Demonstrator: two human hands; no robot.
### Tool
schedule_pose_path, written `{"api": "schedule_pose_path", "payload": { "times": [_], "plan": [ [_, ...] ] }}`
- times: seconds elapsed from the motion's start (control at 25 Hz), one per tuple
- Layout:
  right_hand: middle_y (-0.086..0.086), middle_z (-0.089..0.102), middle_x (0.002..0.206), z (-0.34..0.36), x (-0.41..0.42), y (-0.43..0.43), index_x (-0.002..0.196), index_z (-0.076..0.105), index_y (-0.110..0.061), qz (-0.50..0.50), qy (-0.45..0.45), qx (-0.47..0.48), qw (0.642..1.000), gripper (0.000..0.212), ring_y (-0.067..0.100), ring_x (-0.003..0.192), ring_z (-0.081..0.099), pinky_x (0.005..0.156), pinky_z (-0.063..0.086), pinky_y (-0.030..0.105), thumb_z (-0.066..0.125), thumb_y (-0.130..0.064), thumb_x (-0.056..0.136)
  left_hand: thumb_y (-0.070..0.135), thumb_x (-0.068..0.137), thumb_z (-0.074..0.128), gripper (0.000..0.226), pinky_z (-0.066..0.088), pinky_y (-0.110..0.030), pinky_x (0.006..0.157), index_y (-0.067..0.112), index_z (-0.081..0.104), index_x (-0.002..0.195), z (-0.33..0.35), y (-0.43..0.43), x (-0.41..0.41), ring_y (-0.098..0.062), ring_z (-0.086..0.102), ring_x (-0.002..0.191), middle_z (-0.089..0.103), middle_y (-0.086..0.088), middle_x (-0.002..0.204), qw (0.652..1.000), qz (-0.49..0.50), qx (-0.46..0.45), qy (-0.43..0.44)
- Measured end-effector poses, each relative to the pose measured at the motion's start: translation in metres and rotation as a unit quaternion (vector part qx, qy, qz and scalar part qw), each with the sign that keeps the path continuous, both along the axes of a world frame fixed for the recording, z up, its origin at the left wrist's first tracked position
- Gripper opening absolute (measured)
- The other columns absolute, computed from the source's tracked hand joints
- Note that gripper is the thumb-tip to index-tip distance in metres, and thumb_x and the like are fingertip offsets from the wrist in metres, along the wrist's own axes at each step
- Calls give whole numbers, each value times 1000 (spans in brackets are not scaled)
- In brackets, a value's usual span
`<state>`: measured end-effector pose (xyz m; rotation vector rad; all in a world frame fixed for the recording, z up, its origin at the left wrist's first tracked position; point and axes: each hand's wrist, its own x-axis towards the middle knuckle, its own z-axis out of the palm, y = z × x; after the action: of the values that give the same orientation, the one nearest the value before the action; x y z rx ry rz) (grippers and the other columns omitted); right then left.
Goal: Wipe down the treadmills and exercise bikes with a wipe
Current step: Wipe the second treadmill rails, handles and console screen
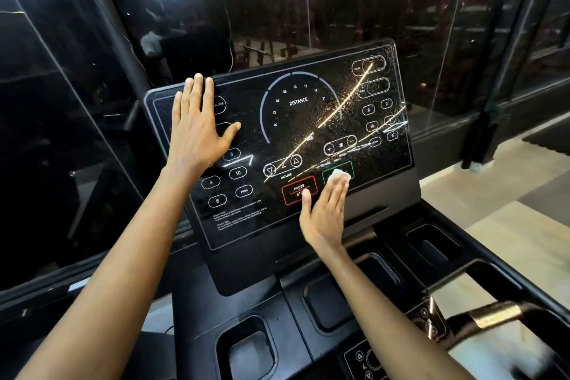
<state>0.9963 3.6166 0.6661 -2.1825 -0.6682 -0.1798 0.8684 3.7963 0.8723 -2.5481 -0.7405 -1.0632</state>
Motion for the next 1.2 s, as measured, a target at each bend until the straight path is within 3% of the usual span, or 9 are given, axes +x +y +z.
{"api": "schedule_pose_path", "payload": {
  "times": [0.36,0.52,0.72,1.0,1.2],
  "plan": [
    [22,-23,159,-19,-40,-21,152,-18,2,52,125,-101,986,95,30,150,-22,122,-12,42,14,-68,96,53,94,57,90,-2,-43,125,11,12,160,-7,-1,-5,-27,-1,155,5,-14,167,1000,-4,6,-4],
    [19,-29,156,-34,-69,-32,151,-22,-1,120,53,-143,981,95,28,147,-28,121,-16,41,7,-70,93,54,94,57,89,-2,-43,125,13,13,160,-9,-2,-10,-26,-1,155,5,-14,168,1000,-7,-3,-9],
    [22,-20,161,-5,-12,-5,155,-11,1,75,-16,6,997,88,31,151,-20,124,4,51,19,-60,100,57,95,55,87,-1,-45,125,17,14,160,-10,-2,-19,-25,-2,155,4,-12,168,1000,3,-16,-9],
    [19,-10,164,85,32,44,157,-2,-2,126,-226,25,966,78,30,153,-12,125,4,49,26,-51,104,53,97,55,83,1,-44,124,19,14,160,-49,-11,-40,-24,-2,155,1,-10,168,992,30,-81,-96],
    [22,-9,164,149,34,82,157,-4,-2,86,-160,74,980,83,32,152,-12,124,2,52,24,-57,102,49,98,57,83,6,-43,124,18,13,160,-57,-15,-46,-24,-1,155,2,-10,168,987,26,-105,-121]
  ]
}}
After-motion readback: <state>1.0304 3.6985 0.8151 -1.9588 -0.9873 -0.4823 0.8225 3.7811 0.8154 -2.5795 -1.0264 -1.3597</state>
